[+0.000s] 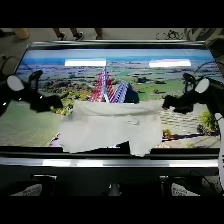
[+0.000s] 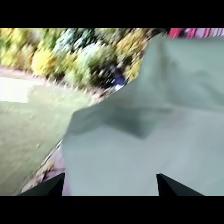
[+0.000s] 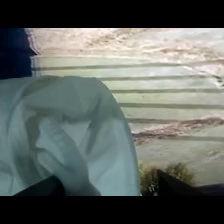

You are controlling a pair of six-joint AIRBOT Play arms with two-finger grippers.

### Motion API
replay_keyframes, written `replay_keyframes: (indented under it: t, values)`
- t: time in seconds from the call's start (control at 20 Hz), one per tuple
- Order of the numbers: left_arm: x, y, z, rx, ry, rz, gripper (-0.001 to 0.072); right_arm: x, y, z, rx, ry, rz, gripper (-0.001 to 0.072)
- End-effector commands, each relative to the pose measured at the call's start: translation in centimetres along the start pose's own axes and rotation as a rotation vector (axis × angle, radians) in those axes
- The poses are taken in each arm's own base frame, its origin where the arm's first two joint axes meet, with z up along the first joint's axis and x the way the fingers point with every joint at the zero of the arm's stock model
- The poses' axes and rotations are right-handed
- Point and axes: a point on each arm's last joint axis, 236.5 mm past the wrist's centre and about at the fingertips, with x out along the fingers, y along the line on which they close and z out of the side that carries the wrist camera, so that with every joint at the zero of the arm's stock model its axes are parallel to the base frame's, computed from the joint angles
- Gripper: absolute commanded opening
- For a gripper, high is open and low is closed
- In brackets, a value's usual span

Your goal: Fold the shirts.

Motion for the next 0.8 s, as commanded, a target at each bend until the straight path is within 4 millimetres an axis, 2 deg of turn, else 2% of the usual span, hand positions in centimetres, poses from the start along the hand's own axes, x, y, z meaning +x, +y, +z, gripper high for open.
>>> replay_keyframes:
  t: [0.0, 0.05, 0.1, 0.15, 0.2, 0.25, 0.3, 0.4, 0.6, 0.65, 0.75]
  values:
    - [2.9, 4.1, -10.9, -0.125, 0.194, 0.009, 0.0699, 1.1, -3.5, -4.7, 0.053, 0.157, 0.066, 0.0532]
    - [4.7, 4.0, -13.8, -0.158, 0.22, -0.021, 0.0699, 1.7, -3.7, -5.7, 0.048, 0.182, 0.072, 0.0533]
    - [6.2, 3.5, -15.3, -0.184, 0.216, -0.057, 0.0699, 2.0, -3.1, -6.0, 0.04, 0.189, 0.101, 0.0533]
    - [7.6, 2.8, -16.0, -0.208, 0.193, -0.102, 0.0694, 2.0, -2.2, -5.8, 0.039, 0.179, 0.139, 0.0537]
    - [8.7, 2.0, -16.1, -0.235, 0.168, -0.143, 0.0621, 1.9, -1.4, -5.4, 0.05, 0.166, 0.173, 0.0576]
    - [9.6, 0.8, -16.0, -0.248, 0.149, -0.193, 0.0616, 1.8, -0.7, -5.3, 0.052, 0.162, 0.202, 0.0648]
    - [10.2, 0.0, -16.0, -0.257, 0.143, -0.224, 0.0613, 1.6, -0.1, -5.2, 0.058, 0.159, 0.228, 0.0682]
    - [11.1, -1.1, -15.7, -0.244, 0.142, -0.244, 0.0613, 1.3, 0.5, -5.0, 0.052, 0.148, 0.251, 0.0687]
    - [12.6, -1.4, -14.6, -0.242, 0.106, -0.232, 0.0597, 0.3, 0.5, -5.1, 0.024, 0.128, 0.241, 0.0686]
    - [12.9, -1.6, -14.5, -0.245, 0.106, -0.234, 0.0539, 0.3, 0.2, -5.6, 0.017, 0.15, 0.23, 0.0686]
    - [13.1, -1.6, -14.5, -0.248, 0.107, -0.231, 0.0239, 0.8, -3.0, -7.2, -0.014, 0.208, 0.097, 0.0684]
